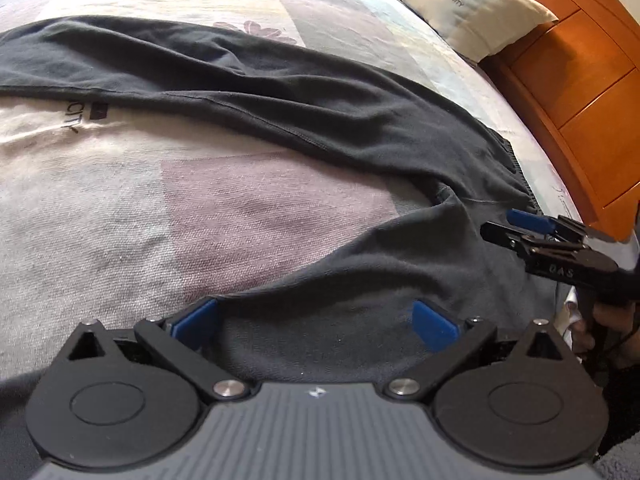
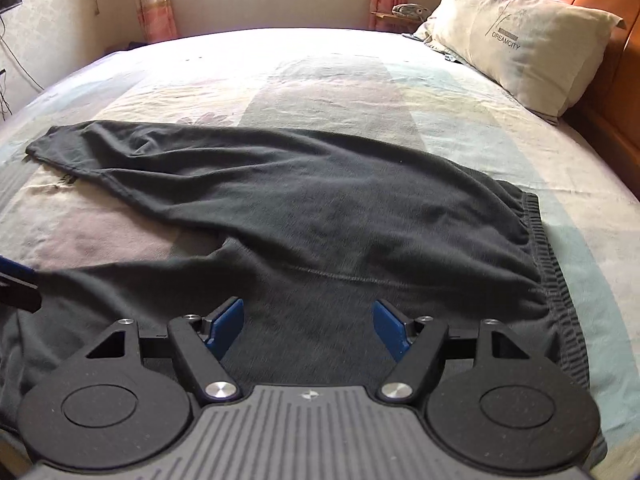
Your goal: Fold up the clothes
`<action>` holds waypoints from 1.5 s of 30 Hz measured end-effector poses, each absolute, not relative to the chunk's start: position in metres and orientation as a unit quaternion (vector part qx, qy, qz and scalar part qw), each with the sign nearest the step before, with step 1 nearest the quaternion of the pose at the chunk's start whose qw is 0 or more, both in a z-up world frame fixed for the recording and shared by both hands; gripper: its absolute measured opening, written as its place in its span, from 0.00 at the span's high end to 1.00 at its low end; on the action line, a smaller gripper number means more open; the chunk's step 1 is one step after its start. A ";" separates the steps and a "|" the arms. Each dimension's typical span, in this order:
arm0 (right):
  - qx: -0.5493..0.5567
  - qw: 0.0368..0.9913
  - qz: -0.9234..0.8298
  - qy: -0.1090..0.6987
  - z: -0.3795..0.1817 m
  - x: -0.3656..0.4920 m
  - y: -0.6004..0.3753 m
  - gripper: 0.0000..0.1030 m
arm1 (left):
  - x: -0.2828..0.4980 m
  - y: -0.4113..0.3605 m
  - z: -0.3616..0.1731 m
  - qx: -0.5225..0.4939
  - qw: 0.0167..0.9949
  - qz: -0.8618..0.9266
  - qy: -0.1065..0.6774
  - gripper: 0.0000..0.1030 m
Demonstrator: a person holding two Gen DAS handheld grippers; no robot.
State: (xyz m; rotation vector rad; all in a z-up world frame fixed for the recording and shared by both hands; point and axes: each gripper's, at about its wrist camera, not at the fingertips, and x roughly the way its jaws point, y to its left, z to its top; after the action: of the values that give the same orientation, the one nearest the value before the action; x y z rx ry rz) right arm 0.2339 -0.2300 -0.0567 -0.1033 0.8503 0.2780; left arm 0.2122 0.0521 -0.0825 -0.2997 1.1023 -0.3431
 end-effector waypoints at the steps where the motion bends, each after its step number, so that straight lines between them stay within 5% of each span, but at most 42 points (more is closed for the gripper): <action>1: -0.046 0.894 0.135 0.424 -0.059 0.243 -0.229 0.24 | 0.215 0.052 -0.082 -0.141 0.822 -0.162 0.528 0.01; 16: 0.026 0.824 0.124 0.552 0.032 0.258 -0.256 0.24 | 0.262 0.066 -0.080 -0.208 0.708 -0.114 0.665 0.02; 32: 0.032 0.861 0.110 0.495 0.175 0.259 -0.284 0.24 | 0.241 0.060 0.060 -0.202 0.714 -0.057 0.668 0.02; 45: 0.079 0.845 0.106 0.519 0.162 0.256 -0.295 0.23 | 0.255 0.022 0.069 -0.158 0.723 -0.099 0.665 0.02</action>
State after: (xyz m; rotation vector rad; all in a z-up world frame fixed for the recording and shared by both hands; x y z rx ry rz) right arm 0.2563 -0.2948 0.1619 0.1672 1.0950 0.2236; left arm 0.2554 0.0218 0.0692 -0.3488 1.4677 -0.2175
